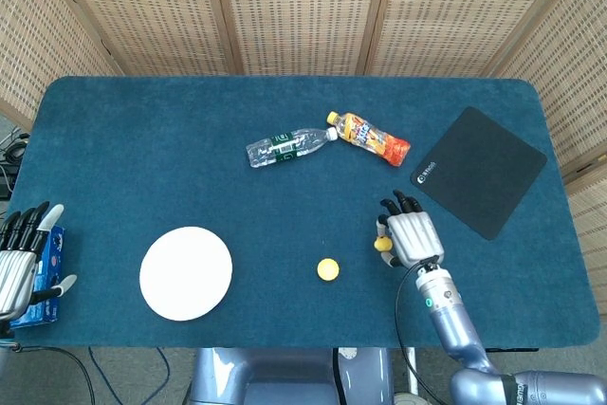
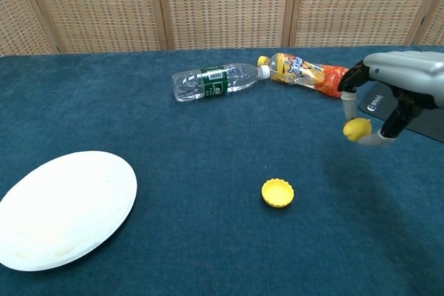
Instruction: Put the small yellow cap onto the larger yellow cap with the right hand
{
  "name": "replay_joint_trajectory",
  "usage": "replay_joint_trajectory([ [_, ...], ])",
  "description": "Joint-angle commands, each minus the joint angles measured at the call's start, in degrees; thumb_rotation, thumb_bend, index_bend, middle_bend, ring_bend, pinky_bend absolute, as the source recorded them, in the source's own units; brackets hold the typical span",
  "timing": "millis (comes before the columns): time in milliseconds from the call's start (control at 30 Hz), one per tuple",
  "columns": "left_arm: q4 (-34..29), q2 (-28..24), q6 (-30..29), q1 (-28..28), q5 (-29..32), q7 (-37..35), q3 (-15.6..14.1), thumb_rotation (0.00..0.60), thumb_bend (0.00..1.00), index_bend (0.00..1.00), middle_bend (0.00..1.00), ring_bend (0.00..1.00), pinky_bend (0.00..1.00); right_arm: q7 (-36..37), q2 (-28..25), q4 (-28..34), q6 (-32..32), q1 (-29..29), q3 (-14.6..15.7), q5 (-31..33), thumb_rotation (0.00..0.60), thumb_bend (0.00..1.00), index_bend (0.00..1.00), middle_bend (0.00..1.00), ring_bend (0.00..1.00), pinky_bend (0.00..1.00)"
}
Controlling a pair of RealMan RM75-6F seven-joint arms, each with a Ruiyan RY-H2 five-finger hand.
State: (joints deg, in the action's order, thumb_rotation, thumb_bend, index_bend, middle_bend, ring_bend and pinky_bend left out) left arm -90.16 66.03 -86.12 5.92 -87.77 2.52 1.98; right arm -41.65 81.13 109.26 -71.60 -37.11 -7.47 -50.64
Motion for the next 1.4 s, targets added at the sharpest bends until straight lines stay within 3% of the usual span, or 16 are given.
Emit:
replay_joint_trajectory([
  [33, 0.1, 0.0, 0.1, 0.1, 0.1, -0.2, 0.0, 0.600, 0.16, 0.00, 0.00, 0.00, 0.00, -1.8, 2.2, 1.1, -1.0, -0.5, 0.5, -0.3, 0.600, 0.21, 0.53, 0.18, 0.00, 0.13],
  [633, 0.5, -0.5, -0.2, -0.2, 0.3, -2.7, 0.2, 0.600, 0.16, 0.00, 0.00, 0.00, 0.00, -9.6, 11.9, 1.9, -4.3, -3.2, 0.2, 3.8, 0.600, 0.21, 0.52, 0.18, 0.00, 0.13],
  [1400, 0.4, -0.3, 0.4, 0.1, 0.2, -2.5, 0.0, 0.600, 0.16, 0.00, 0.00, 0.00, 0.00, -8.9, 17.0, -4.4, -2.1, -4.1, 0.0, 6.8, 0.600, 0.21, 0.53, 0.18, 0.00, 0.13],
])
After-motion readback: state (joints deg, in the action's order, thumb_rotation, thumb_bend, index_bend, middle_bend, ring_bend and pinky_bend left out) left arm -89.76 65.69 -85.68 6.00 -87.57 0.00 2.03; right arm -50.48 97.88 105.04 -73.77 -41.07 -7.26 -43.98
